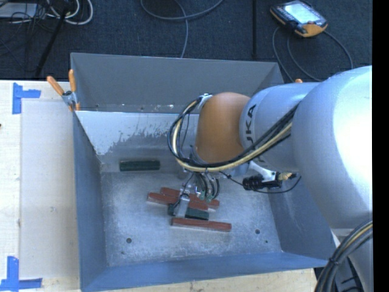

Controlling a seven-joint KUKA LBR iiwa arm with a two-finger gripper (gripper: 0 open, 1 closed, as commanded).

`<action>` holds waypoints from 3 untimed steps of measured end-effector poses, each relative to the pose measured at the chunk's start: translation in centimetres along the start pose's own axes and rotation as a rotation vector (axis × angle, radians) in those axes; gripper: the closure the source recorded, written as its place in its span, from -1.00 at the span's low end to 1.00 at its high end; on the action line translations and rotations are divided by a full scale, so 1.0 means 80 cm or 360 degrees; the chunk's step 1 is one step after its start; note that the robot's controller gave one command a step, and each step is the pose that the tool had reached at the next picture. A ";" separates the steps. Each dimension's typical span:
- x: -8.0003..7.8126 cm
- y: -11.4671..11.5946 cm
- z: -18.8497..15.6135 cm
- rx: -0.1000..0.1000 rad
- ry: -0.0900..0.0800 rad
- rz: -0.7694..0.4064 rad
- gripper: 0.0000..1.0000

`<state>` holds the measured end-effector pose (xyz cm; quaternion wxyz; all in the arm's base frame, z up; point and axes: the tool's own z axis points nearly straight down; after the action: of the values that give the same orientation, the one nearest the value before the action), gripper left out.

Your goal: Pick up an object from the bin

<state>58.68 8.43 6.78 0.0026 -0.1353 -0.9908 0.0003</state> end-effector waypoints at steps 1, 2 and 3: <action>0.010 -0.008 -0.008 -0.0012 -0.0015 -0.0008 1.00; 0.010 -0.008 -0.008 -0.0012 -0.0015 -0.0008 1.00; 0.011 -0.009 -0.011 -0.0011 -0.0015 -0.0008 1.00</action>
Offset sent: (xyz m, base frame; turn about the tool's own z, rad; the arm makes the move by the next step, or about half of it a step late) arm 0.0000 0.0000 0.0000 0.0000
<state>57.68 8.00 7.70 -0.0025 -0.1328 -0.9911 -0.0026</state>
